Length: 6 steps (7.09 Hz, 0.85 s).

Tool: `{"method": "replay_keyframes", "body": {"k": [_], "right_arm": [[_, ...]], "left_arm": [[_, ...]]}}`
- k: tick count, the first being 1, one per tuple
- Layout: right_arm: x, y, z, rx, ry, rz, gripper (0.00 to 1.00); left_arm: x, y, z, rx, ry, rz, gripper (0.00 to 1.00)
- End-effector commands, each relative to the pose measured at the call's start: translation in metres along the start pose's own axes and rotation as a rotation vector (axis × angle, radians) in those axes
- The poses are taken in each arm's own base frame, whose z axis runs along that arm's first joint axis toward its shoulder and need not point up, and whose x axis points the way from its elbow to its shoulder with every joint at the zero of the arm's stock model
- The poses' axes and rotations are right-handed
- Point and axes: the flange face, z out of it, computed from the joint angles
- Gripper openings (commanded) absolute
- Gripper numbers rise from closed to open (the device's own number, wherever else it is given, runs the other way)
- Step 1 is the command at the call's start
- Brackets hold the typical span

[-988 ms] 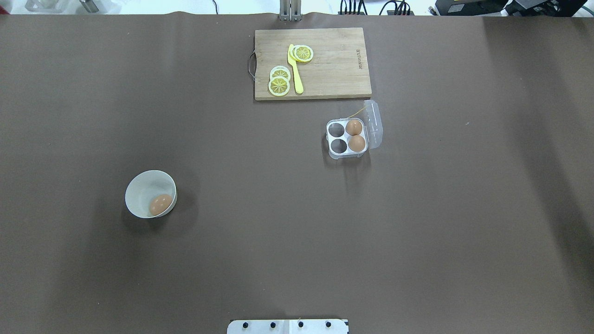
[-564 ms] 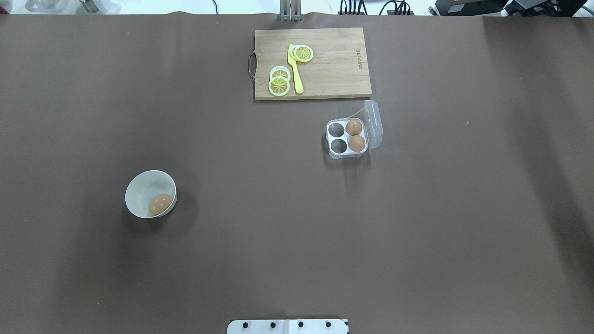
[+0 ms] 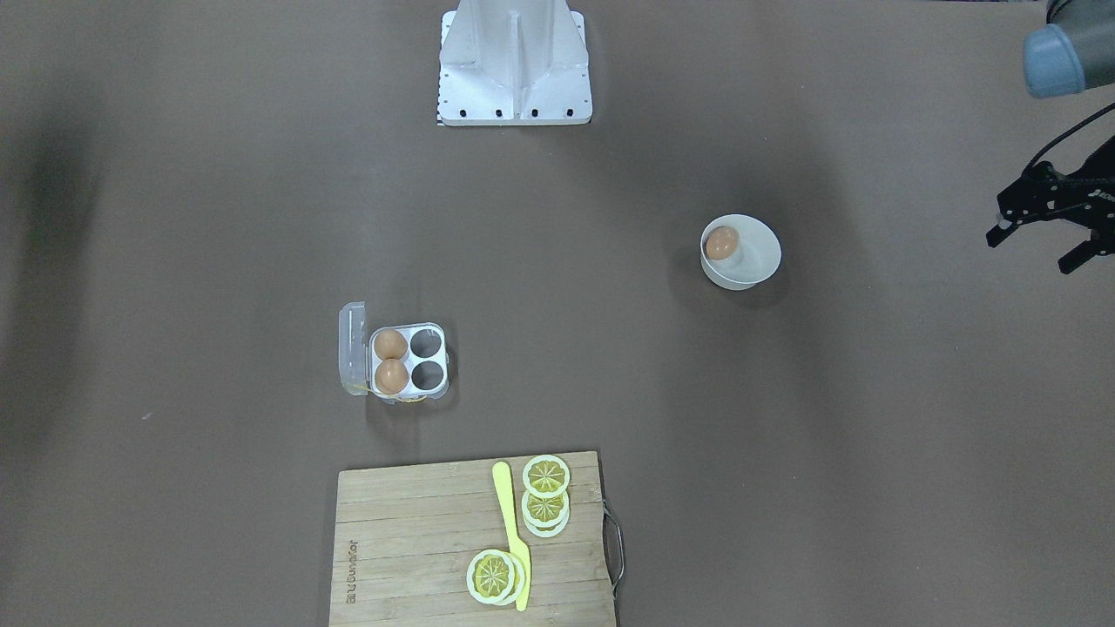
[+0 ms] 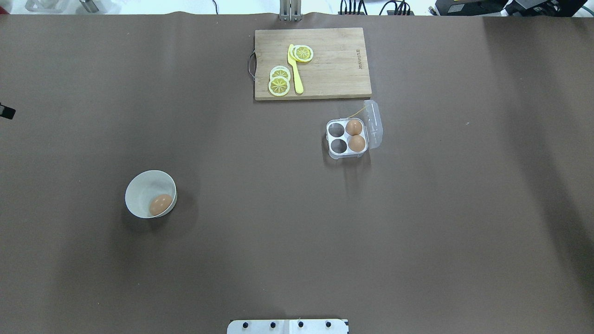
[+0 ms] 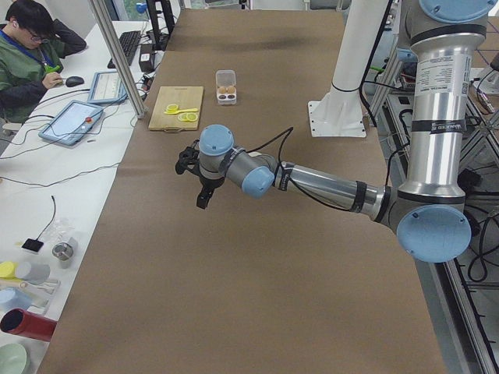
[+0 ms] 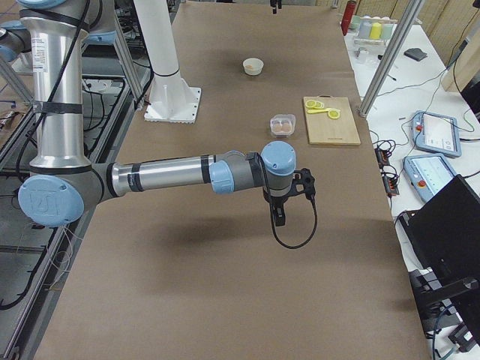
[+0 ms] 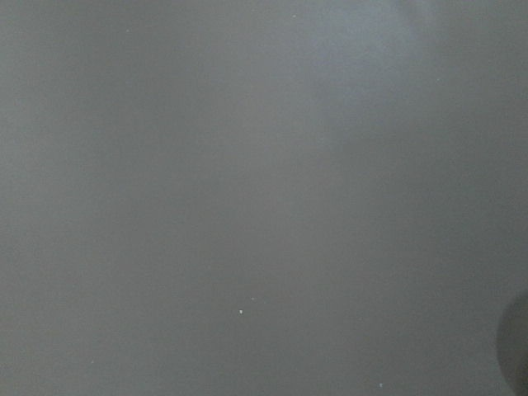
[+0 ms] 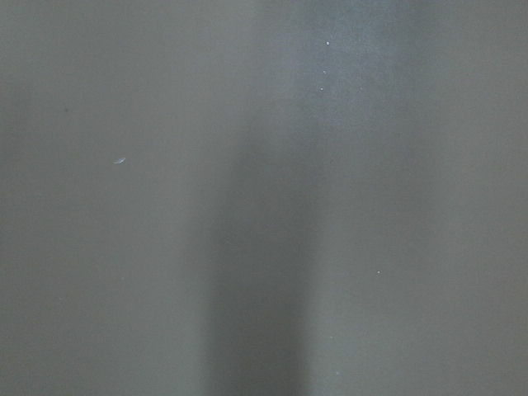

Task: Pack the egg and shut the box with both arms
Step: 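Move the left gripper over the white bowl and lower onto the egg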

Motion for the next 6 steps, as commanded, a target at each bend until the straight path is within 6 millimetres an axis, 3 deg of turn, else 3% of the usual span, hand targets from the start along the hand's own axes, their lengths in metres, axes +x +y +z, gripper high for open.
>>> {"method": "replay_keyframes", "body": {"k": [1,3,5,6], "right_arm": [[-0.044,-0.004,0.003,-0.004,-0.006,0.086,1.00],[-0.068,-0.009,0.016,-0.027,-0.018,0.095,1.00],[-0.096,-0.024,0.023,-0.030,-0.033,0.098,1.00],[-0.100,-0.025,0.024,-0.033,-0.035,0.092,1.00]], "left_arm": [[0.084,-0.020,0.034,-0.029,0.050,-0.018,0.98],[0.157,-0.009,0.068,-0.066,0.073,-0.003,0.98],[0.192,0.003,0.097,-0.111,0.087,-0.019,0.96],[0.208,0.007,0.112,-0.122,0.078,-0.018,0.93]]}}
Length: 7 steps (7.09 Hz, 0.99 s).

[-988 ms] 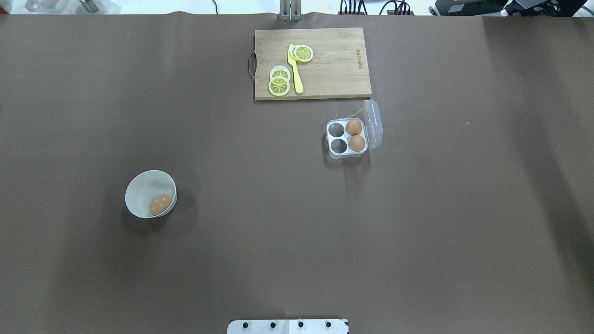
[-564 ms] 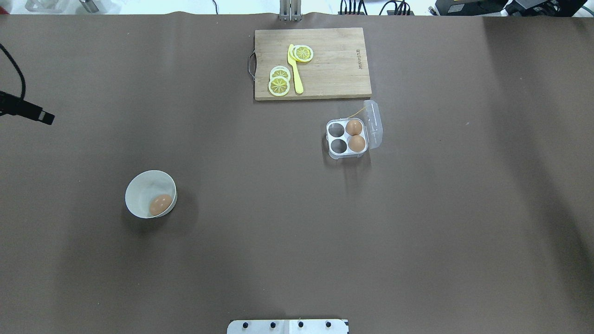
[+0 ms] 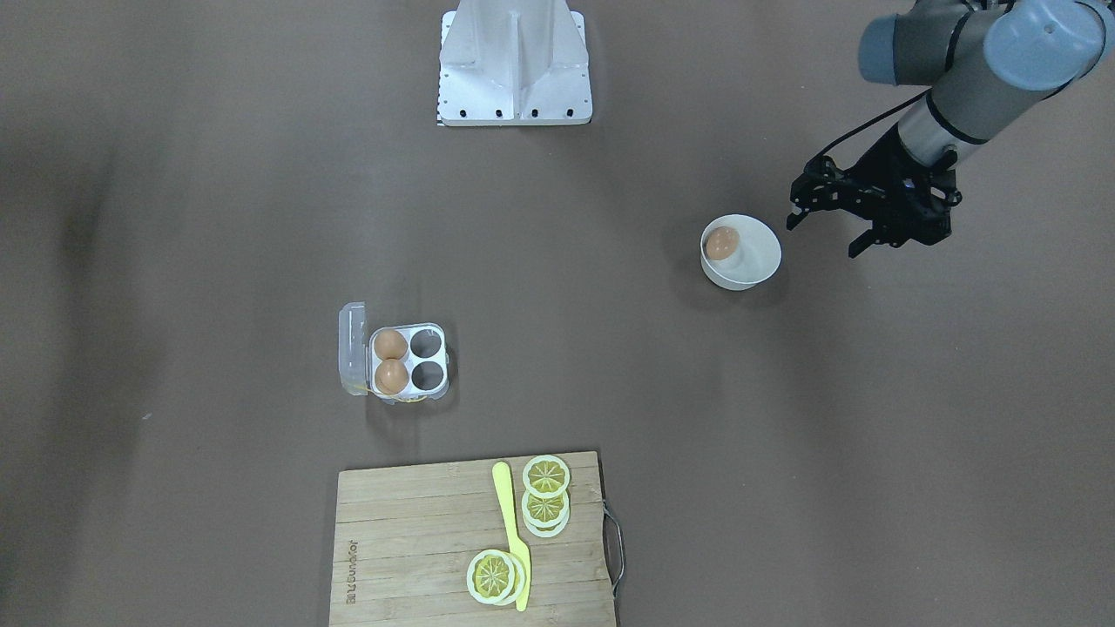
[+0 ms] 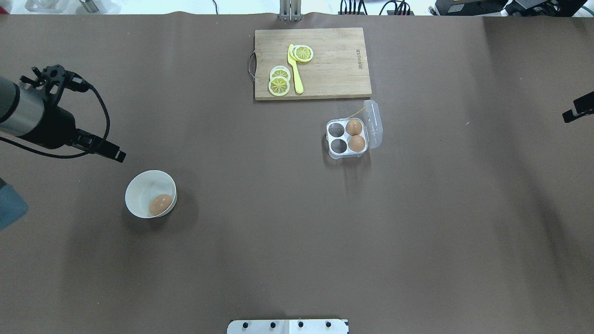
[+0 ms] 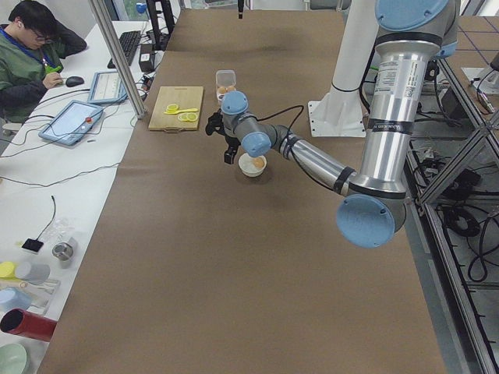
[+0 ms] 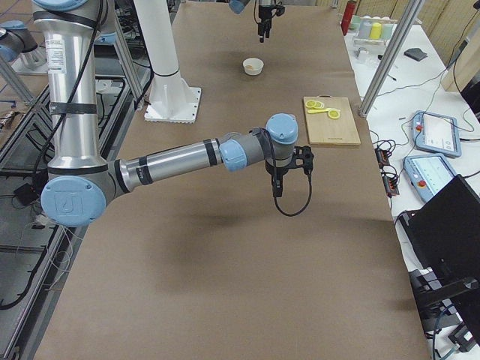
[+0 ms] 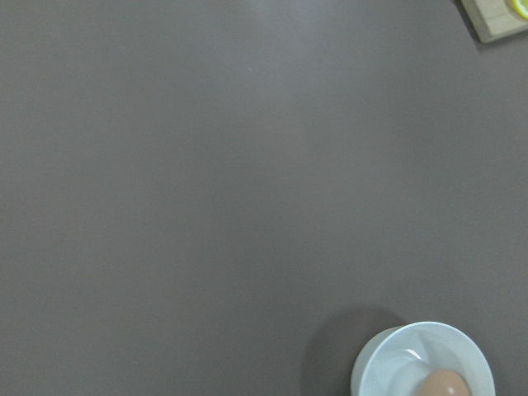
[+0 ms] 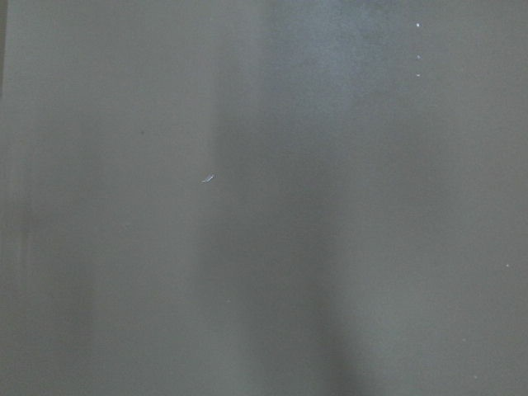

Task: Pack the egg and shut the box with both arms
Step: 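Move the left gripper over the white bowl and lower onto the egg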

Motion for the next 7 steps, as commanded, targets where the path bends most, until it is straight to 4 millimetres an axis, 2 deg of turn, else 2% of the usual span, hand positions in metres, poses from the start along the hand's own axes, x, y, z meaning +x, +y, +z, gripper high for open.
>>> {"method": "replay_keyframes", "body": {"k": [1,2,3,4,7], "right_arm": [[-0.014,-0.005,0.005,-0.008,-0.006,-0.008,1.00],[-0.024,-0.008,0.007,-0.009,-0.011,0.013,1.00],[-0.030,-0.010,0.009,-0.011,-0.014,0.015,1.00],[-0.031,-0.010,0.010,-0.012,-0.013,0.013,1.00],[-0.031,-0.010,0.010,-0.014,-0.013,0.014,1.00]], "left_arm": [[0.036,0.014,0.039,-0.031,-0.016,-0.023,0.92],[0.054,0.017,0.054,-0.053,-0.004,-0.036,0.89],[0.057,0.018,0.061,-0.063,-0.002,-0.033,0.84],[0.055,0.017,0.067,-0.072,-0.007,-0.037,0.70],[0.046,0.018,0.085,-0.101,-0.025,-0.051,0.68]]}}
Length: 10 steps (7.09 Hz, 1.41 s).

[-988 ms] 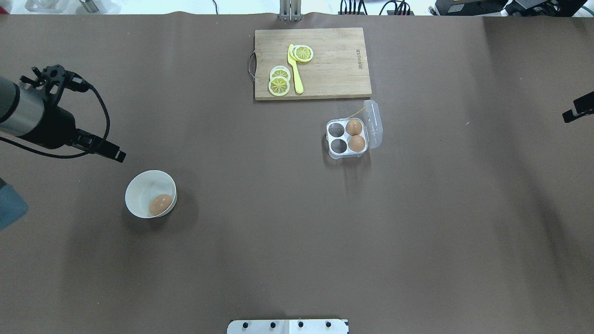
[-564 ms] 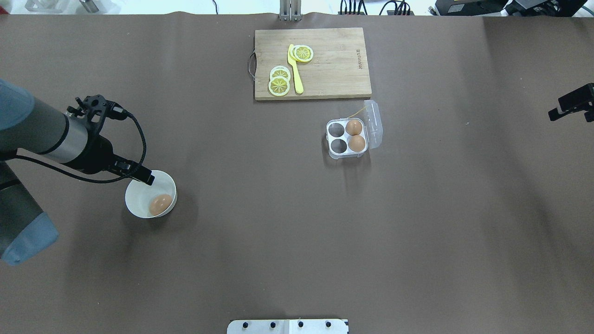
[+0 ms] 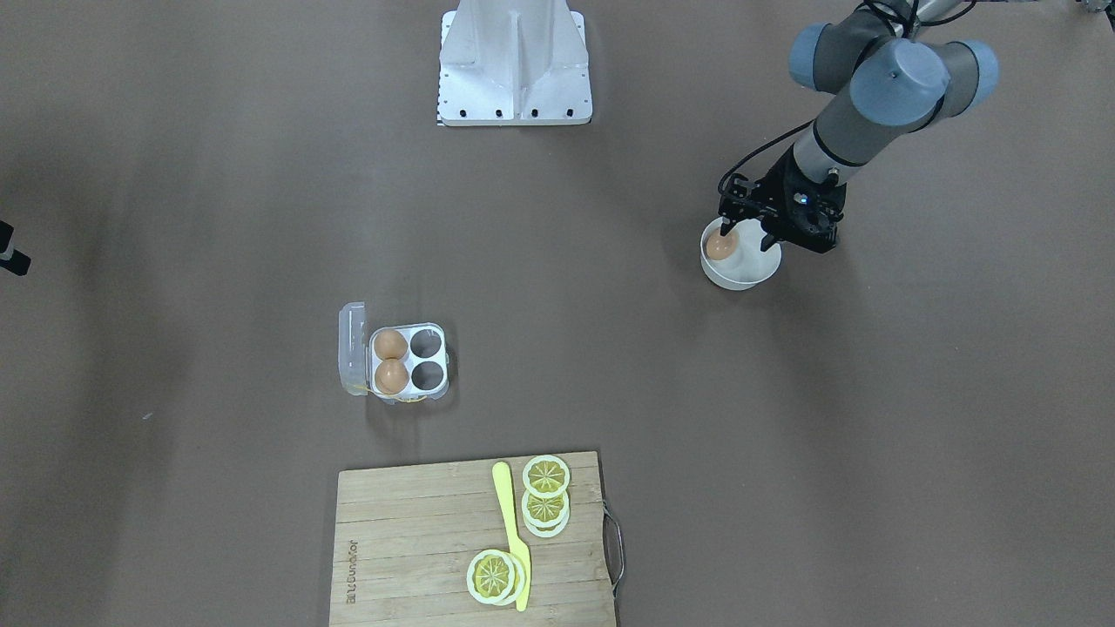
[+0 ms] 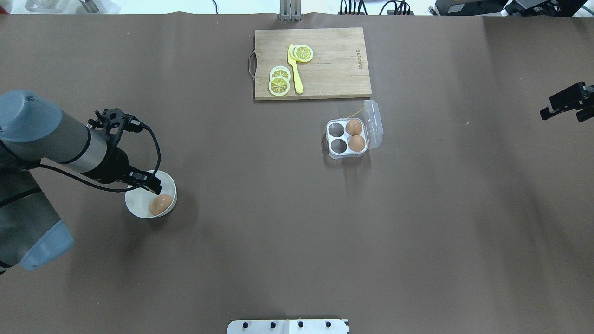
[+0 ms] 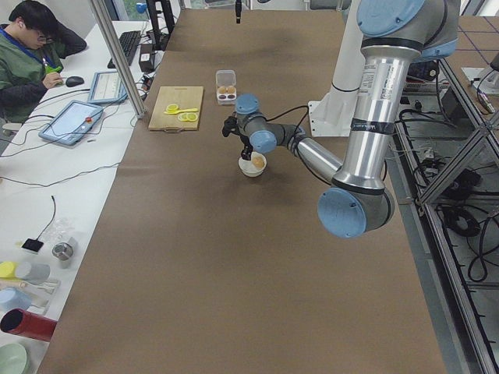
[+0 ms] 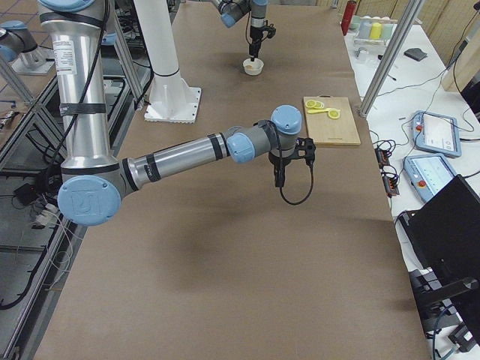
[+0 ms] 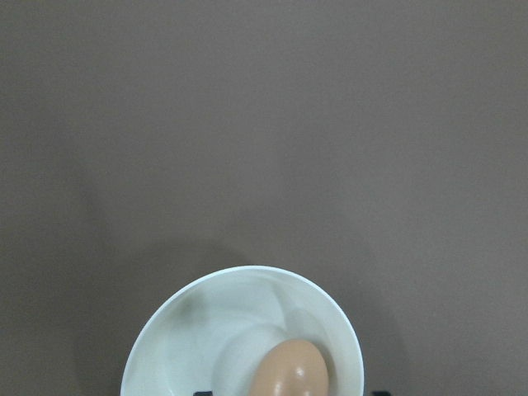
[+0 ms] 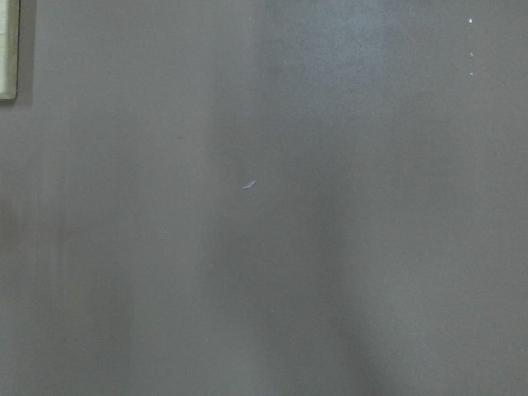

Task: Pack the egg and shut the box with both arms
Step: 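Move the left gripper over the white bowl and lower onto the egg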

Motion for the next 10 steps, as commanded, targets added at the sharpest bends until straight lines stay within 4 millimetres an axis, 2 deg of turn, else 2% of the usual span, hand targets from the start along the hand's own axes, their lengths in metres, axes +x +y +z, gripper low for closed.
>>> {"method": "replay_keyframes", "body": {"k": [1,3,6,10], "right_arm": [[0.000,0.000,0.000,0.000,0.000,0.000,1.00],[-0.001,0.000,0.001,-0.002,0.000,-0.001,1.00],[-0.001,0.000,0.001,-0.002,0.000,-0.001,1.00],[-0.001,0.000,0.001,-0.002,0.000,-0.001,1.00]], "left_arm": [[0.001,0.002,0.019,-0.032,-0.007,-0.001,0.68],[0.009,0.000,0.033,-0.047,-0.009,0.006,0.69],[0.003,0.000,0.042,-0.056,-0.024,0.001,0.69],[0.014,0.011,0.059,-0.055,-0.046,0.025,0.69]]}}
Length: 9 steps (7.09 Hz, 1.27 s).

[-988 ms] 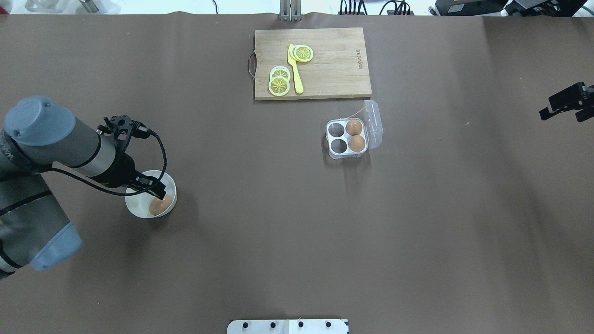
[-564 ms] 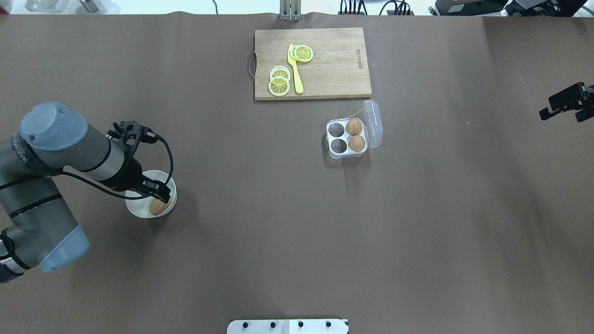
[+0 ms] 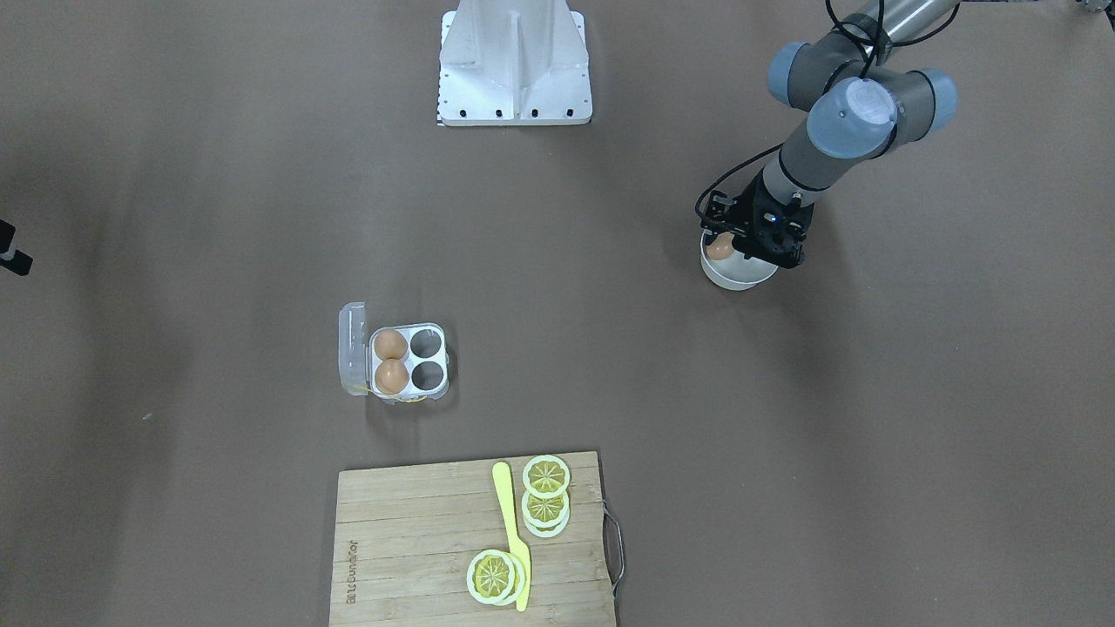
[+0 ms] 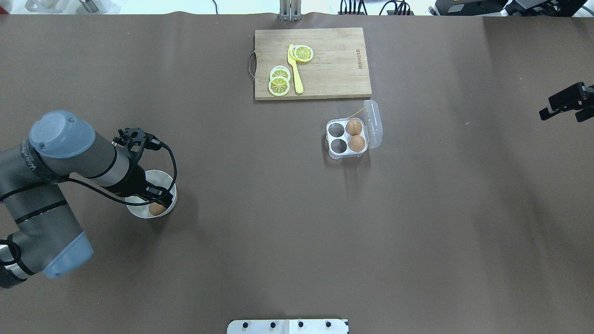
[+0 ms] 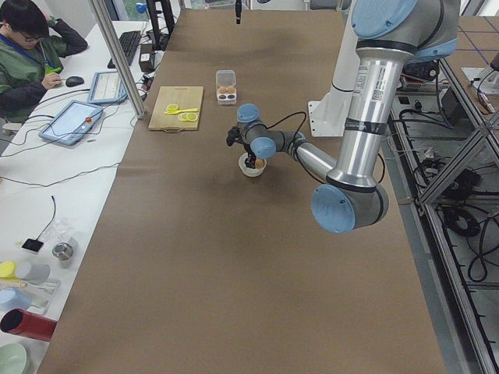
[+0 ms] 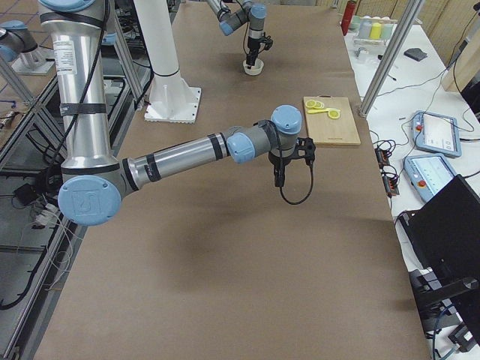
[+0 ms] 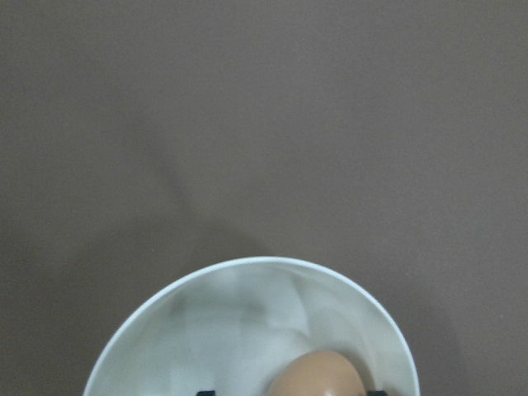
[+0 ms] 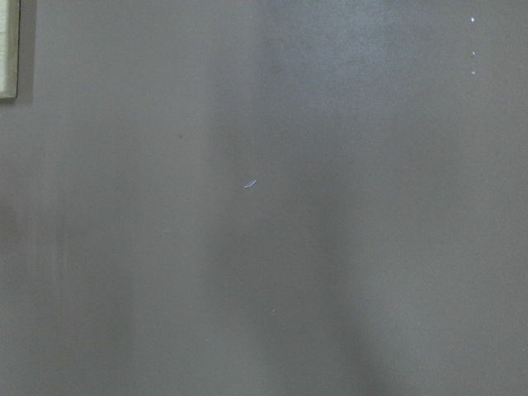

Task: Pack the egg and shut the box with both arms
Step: 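Close the left gripper on the brown egg and lift it from the bowl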

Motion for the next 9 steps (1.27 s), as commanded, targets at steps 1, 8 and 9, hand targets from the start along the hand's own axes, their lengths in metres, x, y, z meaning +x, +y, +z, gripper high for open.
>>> {"method": "replay_keyframes", "body": {"k": [1,8,9], "right_arm": [[0.000,0.000,0.000,0.000,0.000,0.000,1.00],[-0.001,-0.001,0.000,0.001,0.000,-0.001,1.00],[-0.002,-0.001,-0.001,0.003,-0.001,-0.003,1.00]], "left_arm": [[0.004,0.003,0.006,0.000,-0.007,0.008,0.69],[0.011,0.007,-0.006,0.008,0.016,0.020,0.00],[0.017,0.007,-0.020,0.028,0.029,0.030,0.00]]}}
